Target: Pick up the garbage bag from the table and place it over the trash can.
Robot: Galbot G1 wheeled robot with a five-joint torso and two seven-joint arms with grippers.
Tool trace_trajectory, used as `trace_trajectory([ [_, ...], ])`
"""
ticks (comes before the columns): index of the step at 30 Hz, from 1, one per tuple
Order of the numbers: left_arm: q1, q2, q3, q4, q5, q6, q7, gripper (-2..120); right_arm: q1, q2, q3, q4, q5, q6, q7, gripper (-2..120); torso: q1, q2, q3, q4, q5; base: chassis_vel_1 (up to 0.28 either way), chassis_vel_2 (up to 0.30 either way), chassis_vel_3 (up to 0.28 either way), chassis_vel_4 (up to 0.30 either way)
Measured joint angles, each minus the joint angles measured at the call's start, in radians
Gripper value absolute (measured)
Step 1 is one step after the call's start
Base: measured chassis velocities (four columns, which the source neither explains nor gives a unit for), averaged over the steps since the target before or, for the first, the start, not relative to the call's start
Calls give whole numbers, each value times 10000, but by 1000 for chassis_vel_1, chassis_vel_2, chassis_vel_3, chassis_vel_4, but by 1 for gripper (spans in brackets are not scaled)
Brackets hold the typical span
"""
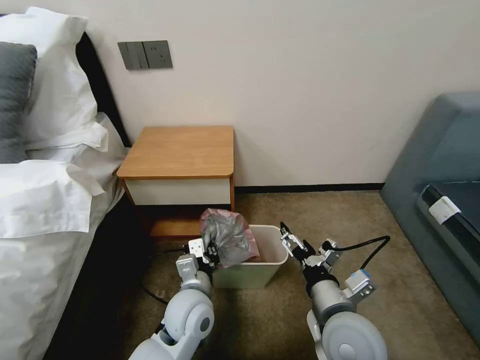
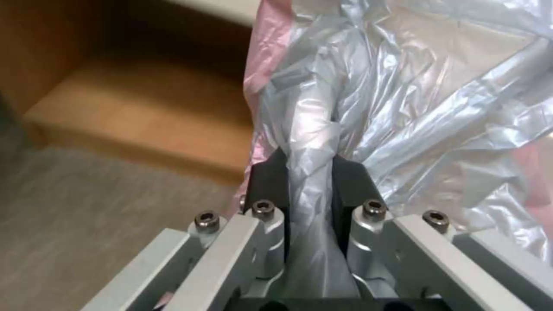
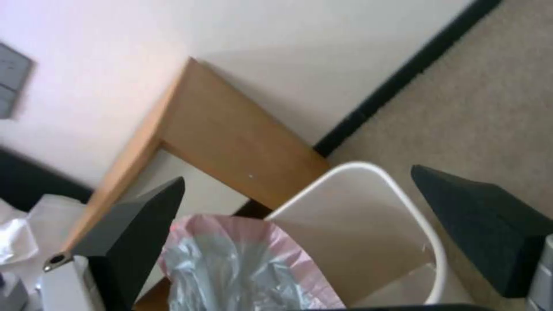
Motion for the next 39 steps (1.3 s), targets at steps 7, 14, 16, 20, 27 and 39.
trace_trajectory([
  [7,162,20,-34,-471,409,-1580,833,11,-47,-649,69,929,-944,-318,-1546,100,0,1,-1,-1,-1,0,0,0,0],
  [14,265,228,-69,-657,1656,-2578,1567,11,586,-2530,33,1426,-2365,-583,-3962,100,0,1,0,0,1,0,0,0,0],
  [16,274,255,-72,-677,1806,-2679,1681,11,781,-2859,31,1430,-2539,-633,-4274,100,0,0,0,1,0,0,0,0,0],
  [20,289,315,-132,-735,2340,-3039,2148,11,2158,-4080,-352,913,-2588,-759,-4806,100,0,1,0,0,-2,0,0,0,0],
  [27,272,262,-182,-722,2644,-3279,2408,11,4234,-4587,-1115,-220,-2068,-923,-4624,100,1,0,1,3,0,0,0,0,0],
  [39,439,166,-226,-758,3003,-3577,2574,11,5929,-4754,-2275,-1343,-923,-1219,-4160,84,2,0,0,0,-1,0,0,0,0],
])
